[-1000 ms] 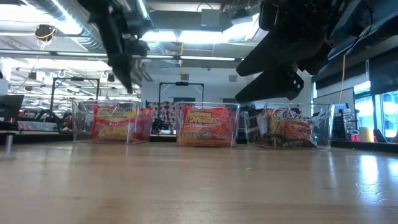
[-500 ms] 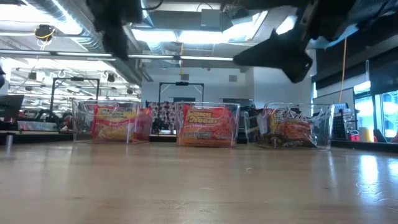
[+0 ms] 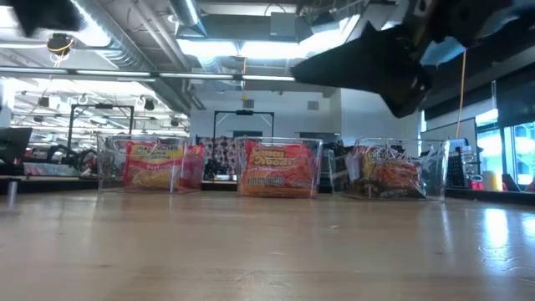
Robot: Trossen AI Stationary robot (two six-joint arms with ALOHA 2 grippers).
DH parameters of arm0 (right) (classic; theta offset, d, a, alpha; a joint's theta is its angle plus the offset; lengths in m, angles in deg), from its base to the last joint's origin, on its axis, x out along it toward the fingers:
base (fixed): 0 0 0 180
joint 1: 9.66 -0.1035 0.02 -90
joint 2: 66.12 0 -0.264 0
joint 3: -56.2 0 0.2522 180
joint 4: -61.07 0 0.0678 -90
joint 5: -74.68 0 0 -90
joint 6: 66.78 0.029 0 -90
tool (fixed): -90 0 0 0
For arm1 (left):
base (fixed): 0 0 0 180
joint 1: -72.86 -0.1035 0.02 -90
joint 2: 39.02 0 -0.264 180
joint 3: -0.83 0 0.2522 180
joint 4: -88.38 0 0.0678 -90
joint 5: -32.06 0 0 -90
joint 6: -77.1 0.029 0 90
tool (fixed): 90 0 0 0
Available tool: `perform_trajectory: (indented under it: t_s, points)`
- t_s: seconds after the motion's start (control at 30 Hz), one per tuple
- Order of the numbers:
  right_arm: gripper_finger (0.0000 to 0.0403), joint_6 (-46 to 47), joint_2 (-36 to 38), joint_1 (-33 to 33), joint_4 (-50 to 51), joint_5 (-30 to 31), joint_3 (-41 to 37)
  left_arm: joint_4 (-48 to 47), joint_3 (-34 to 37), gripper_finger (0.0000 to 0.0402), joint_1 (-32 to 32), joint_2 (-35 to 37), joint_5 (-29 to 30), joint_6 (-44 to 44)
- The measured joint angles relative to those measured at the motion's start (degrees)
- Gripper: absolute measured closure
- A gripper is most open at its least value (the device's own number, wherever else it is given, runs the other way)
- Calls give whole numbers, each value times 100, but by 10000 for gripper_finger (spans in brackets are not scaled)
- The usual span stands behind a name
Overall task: Sort Maruchan noodles
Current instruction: Put the red noodle pack into the left transparent bin
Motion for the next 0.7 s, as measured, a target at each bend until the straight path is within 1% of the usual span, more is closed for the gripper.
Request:
perform_trajectory:
  t_s: [0.13, 0.23, 0.33, 0.4, 0.47, 0.57, 0.6, 0.7]
  points:
    - [111, -85, -237, 10, 68, -29, 323, 127, 2, 199, 1206, -224, 432, -1595]
    - [111, -223, -328, 48, 69, -33, 457, 208, 2, 199, 1961, -527, 533, -2580]
    - [111, -308, -363, 83, 70, -40, 529, 209, 2, 199, 2429, -876, 433, -3315]
    - [111, -316, -364, 99, 65, -27, 525, 214, 2, 199, 2633, -1128, 274, -3660]
    - [111, -317, -366, 131, 80, -23, 525, 214, 2, 199, 2784, -1370, 171, -3878]
    - [111, -316, -366, 162, 74, -11, 522, 214, 2, 199, 2907, -1750, 13, -3914]
    - [111, -316, -366, 163, 75, -11, 522, 212, 2, 199, 2931, -1891, -84, -3856]
    - [111, -319, -366, 164, 99, -8, 522, 207, 4, 199, 2958, -2290, -425, -3318]
